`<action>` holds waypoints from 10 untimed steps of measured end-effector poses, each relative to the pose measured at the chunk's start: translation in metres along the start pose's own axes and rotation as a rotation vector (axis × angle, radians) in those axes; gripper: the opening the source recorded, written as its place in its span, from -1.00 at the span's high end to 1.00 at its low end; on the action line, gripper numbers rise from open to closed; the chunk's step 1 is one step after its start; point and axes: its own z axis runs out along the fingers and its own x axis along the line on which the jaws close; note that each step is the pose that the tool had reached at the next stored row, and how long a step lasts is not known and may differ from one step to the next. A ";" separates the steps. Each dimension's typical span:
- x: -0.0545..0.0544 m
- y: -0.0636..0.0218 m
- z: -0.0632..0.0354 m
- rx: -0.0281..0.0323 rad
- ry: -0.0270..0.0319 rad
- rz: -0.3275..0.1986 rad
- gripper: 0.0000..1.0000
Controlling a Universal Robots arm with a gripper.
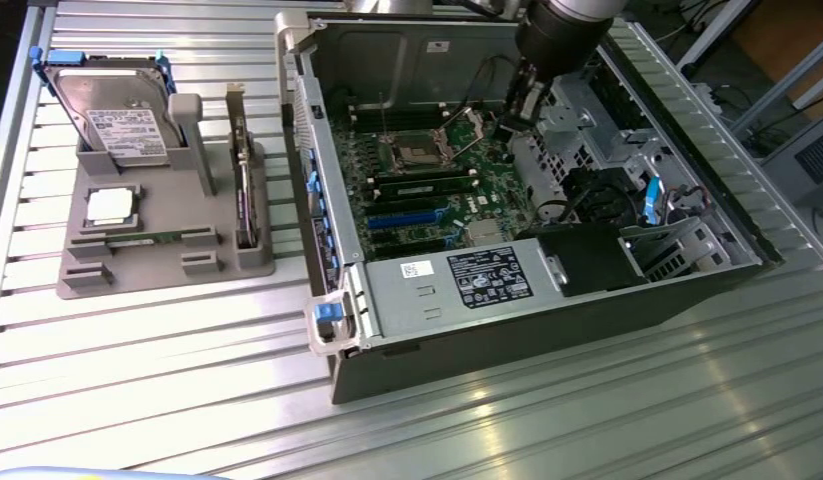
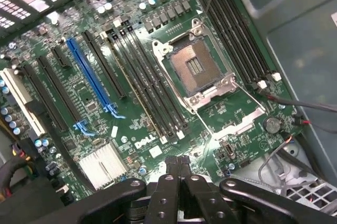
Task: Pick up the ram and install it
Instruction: 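Press down the ram until it locks into place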
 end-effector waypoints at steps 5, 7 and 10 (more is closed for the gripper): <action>0.000 0.0000 0.0009 0.0055 -0.0028 0.112 0.80; 0.000 0.0000 0.0013 0.0081 -0.0040 0.166 0.80; 0.000 -0.0001 0.0019 0.0119 -0.0060 0.244 0.80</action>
